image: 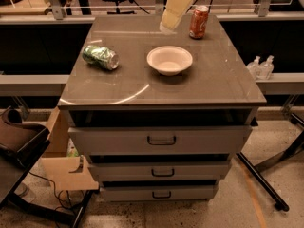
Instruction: Place green can upright
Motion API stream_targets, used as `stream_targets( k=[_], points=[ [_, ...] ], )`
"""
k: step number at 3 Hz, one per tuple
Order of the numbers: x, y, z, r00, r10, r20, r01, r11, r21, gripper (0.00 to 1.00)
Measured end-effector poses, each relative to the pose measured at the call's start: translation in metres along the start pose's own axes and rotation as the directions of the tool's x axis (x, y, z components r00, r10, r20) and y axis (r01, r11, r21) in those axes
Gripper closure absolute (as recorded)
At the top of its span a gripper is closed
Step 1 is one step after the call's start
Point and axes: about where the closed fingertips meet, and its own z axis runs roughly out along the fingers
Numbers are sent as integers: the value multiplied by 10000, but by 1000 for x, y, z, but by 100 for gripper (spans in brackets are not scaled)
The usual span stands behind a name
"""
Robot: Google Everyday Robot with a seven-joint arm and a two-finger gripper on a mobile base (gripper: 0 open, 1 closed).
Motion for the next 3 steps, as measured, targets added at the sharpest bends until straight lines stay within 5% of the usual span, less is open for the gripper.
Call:
stream_targets(
  k=[1, 3],
  points=[
    [-12, 7, 10, 9992, -131, -374, 142, 9994, 307, 0],
    [-85, 68, 84, 9566, -1848, -2255, 2010, 9783, 510, 0]
  ],
)
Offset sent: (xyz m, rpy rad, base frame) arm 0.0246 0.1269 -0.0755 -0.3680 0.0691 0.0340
